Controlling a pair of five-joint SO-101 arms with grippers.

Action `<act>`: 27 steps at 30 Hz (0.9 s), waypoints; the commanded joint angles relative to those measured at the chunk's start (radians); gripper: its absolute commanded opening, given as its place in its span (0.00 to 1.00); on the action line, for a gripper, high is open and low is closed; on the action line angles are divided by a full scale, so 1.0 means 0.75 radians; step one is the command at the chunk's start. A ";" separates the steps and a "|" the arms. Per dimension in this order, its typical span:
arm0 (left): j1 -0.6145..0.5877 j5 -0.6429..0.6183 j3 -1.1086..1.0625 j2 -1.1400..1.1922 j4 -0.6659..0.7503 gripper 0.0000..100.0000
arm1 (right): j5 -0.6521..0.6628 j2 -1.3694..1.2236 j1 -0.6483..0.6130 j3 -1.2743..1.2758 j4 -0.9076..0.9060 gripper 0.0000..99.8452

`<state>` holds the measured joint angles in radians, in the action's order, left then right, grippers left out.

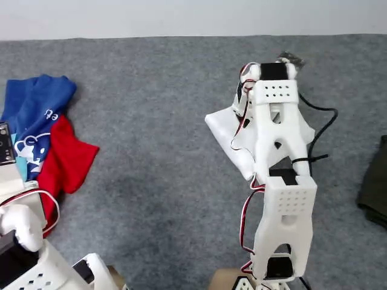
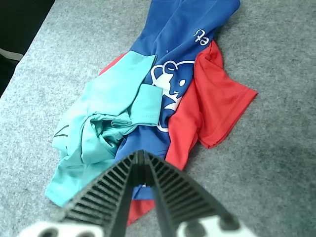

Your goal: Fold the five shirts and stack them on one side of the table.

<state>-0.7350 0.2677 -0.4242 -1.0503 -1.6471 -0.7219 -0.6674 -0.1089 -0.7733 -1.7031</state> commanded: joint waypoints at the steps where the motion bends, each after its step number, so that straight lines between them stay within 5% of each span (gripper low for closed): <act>1: -0.004 0.010 0.003 0.000 0.002 0.00 | -0.072 0.013 -0.009 -0.065 0.071 0.37; 10: -0.004 0.012 0.003 0.000 0.002 0.00 | -0.076 -0.011 0.013 -0.057 0.138 0.46; 27: -0.004 0.012 0.003 0.000 0.002 0.00 | -0.086 -0.351 0.064 -0.065 0.341 0.46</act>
<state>-0.7350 0.2677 -0.4242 -1.0503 -1.6471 -0.7818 -0.9221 -0.0690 -0.7733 -1.4899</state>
